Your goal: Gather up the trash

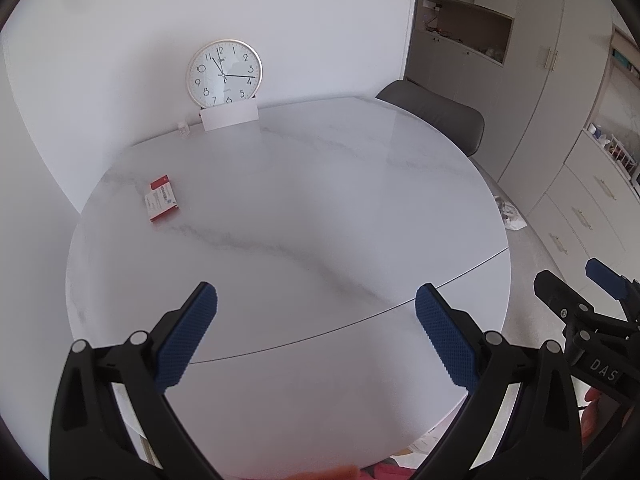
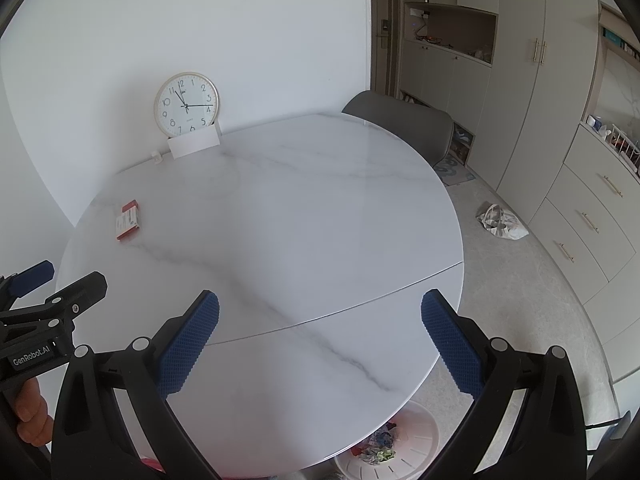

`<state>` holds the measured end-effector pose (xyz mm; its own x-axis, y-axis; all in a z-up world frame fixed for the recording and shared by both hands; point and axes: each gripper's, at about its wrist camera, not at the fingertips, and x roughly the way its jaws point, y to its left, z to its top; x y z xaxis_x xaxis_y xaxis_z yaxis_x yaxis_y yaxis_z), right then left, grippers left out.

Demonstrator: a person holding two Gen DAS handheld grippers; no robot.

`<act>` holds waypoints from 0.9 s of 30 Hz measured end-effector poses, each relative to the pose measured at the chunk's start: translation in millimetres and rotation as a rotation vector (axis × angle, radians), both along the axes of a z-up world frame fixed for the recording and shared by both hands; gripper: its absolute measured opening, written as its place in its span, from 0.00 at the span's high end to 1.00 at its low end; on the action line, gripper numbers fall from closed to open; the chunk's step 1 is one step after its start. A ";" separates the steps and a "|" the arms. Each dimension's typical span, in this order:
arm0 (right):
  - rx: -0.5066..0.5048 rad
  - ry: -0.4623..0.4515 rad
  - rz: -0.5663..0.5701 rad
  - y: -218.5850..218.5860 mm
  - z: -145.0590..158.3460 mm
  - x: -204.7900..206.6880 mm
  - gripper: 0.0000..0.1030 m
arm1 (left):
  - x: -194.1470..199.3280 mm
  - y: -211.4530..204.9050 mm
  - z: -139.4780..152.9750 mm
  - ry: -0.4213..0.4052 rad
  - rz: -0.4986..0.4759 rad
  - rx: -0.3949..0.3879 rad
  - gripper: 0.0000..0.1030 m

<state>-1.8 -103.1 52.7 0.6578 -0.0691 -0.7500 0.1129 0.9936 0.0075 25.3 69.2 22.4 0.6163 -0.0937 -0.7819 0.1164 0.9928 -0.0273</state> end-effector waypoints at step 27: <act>-0.002 0.000 -0.001 0.2 -0.6 -0.6 0.03 | -5.3 -2.5 -1.9 -0.003 -0.004 0.006 0.08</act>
